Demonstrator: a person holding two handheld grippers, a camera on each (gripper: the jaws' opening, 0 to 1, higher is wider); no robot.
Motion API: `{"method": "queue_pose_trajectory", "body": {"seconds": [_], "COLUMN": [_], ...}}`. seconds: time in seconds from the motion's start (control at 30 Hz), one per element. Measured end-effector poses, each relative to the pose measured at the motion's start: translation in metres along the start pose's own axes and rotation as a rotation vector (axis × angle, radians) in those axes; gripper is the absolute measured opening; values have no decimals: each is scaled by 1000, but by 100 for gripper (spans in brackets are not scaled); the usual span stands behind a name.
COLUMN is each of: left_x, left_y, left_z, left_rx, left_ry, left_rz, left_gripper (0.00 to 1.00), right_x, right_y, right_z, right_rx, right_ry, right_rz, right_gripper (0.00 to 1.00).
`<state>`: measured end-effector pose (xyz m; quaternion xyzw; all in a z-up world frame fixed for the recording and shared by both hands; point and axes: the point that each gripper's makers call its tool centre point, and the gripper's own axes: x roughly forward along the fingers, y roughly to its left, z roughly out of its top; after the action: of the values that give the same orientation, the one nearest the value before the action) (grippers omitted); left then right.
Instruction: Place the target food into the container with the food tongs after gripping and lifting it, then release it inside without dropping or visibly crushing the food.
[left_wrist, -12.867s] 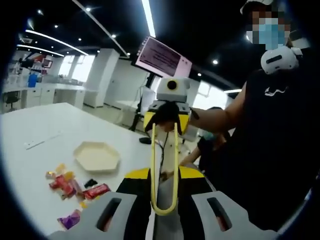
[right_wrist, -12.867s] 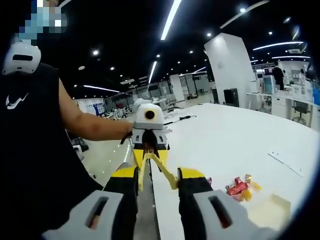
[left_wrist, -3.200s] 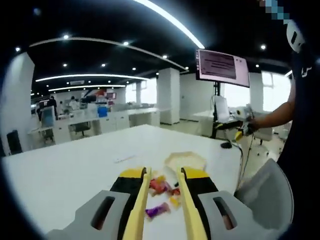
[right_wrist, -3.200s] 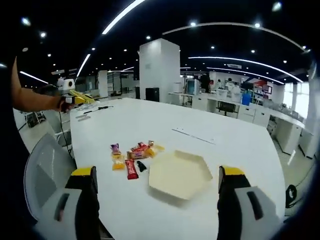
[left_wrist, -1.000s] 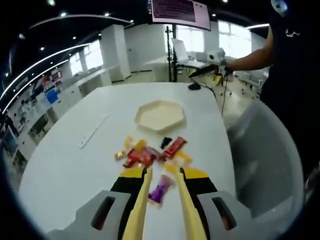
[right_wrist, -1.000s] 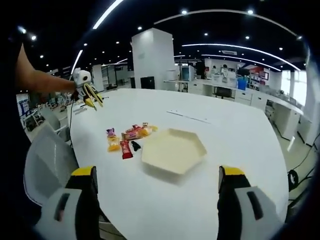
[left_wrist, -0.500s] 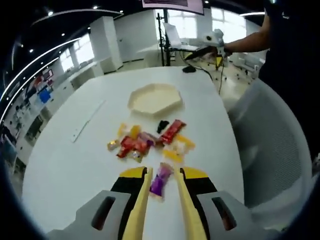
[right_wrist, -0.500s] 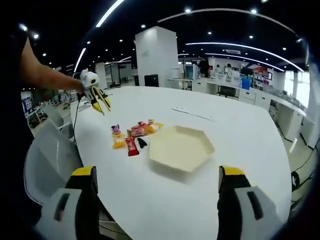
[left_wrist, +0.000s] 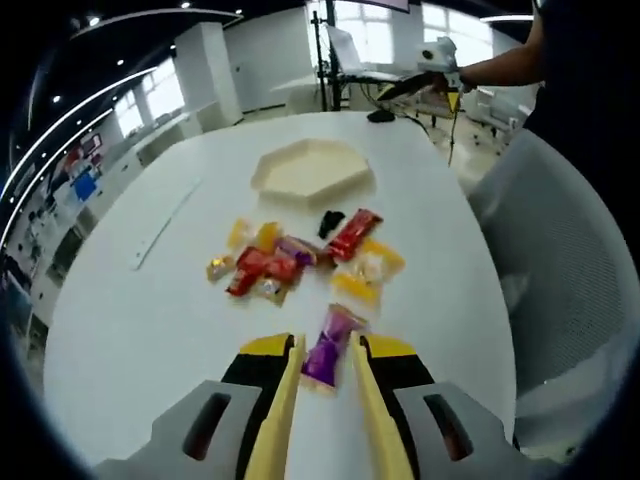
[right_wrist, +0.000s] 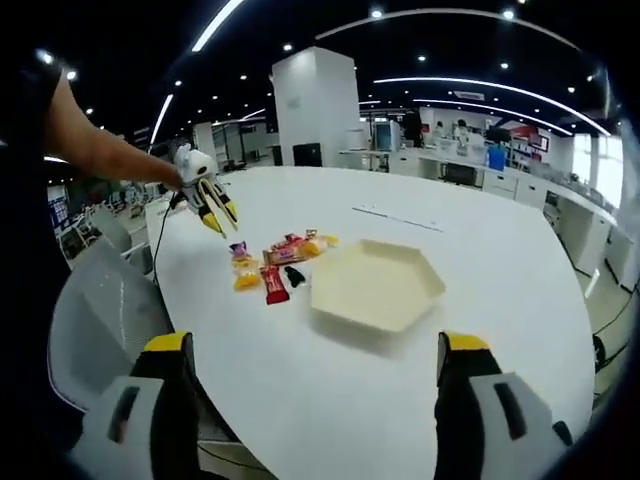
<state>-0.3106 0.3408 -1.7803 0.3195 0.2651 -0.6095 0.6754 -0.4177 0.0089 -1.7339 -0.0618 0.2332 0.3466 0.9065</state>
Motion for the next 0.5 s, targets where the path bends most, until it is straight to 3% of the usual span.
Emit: {"method": "queue_pose_trajectory", "body": {"seconds": [0.5], "left_x": [28], "left_y": [2], "left_z": [-11], "left_rx": [23], "left_ry": [51], "left_rz": [-43], "left_gripper": [23], "right_x": [11], "right_y": [6], "right_z": [2], "right_rx": [44], "right_ry": [-21], "right_rz": [1], "right_gripper": [99]}}
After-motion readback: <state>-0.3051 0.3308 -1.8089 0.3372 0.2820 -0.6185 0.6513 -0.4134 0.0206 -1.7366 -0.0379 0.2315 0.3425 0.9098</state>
